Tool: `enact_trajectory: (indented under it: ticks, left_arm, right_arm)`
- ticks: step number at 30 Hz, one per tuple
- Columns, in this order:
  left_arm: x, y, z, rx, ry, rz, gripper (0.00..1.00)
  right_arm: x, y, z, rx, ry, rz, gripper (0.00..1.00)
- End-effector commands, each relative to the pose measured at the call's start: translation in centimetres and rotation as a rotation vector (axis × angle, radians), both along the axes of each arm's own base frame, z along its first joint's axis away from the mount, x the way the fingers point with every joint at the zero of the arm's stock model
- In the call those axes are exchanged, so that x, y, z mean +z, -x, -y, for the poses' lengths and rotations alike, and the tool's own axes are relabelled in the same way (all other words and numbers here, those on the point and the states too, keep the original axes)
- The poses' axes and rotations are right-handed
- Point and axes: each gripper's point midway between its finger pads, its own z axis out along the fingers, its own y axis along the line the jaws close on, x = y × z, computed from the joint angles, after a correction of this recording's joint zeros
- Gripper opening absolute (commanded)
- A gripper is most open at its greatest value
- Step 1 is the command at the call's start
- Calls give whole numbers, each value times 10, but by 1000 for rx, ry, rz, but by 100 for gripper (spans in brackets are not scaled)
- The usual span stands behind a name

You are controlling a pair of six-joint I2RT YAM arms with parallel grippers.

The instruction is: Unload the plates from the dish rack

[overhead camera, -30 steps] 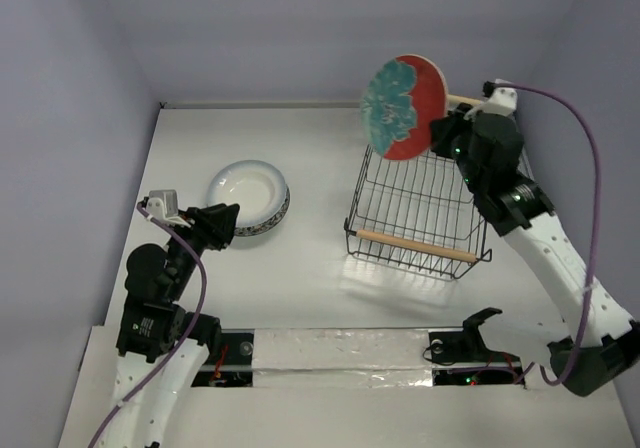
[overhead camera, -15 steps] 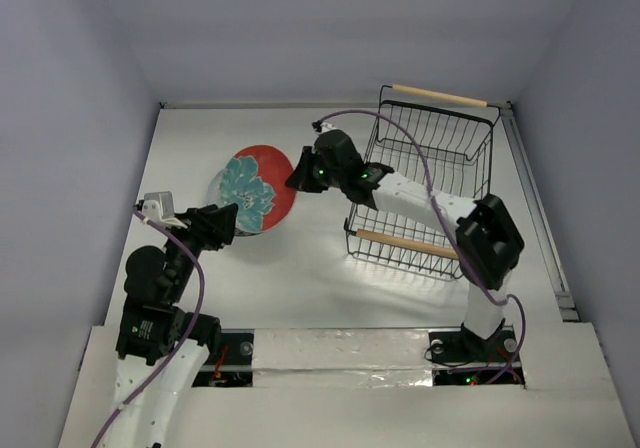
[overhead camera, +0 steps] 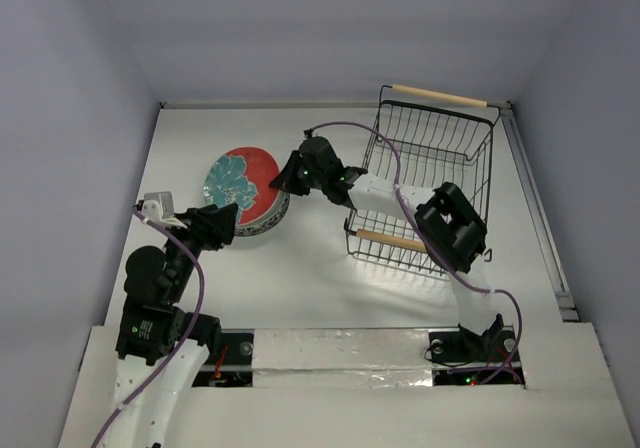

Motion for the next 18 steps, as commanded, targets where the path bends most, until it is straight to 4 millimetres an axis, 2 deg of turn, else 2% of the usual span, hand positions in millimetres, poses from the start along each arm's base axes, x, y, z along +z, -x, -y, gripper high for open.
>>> enact_trajectory:
  ticks: [1,4,7,8,10,11,13,15,17,18]
  left_arm:
    - [17,2,1,-8,13,53,52]
    - [17,2,1,-10,12,56,52]
    - [17,2,1,-10,13,55,52]
    - [18,3,1,-11,12,58,52]
    - [18,3,1,-13,12,58,52]
    - [19,3,1,-13,14,62,52]
    - [18,3,1,-11,12,59,52]
    - [19,4,1,-10,15,62,52]
    - [18,3,1,-8,14,59,52]
    - [18,3,1,-8,14,59,53]
  right_arm:
    - [111,-11,-27,29,-275,179,7]
    - [99,-6,-28,34,-242,166,23]
    - [83,-8,-18,7,-172,169,38]
    - [84,-5,-19,2,-156,179,51]
    - [75,-4,-13,1,-107,187,58]
    - [74,-2,-13,-5,-88,195,65]
    - [74,1,-10,-4,-44,217,68]
    - [75,-5,0,-40,8,250,74]
    - [74,-1,4,-44,47,258,80]
    - [86,-2,11,-60,54,290,81]
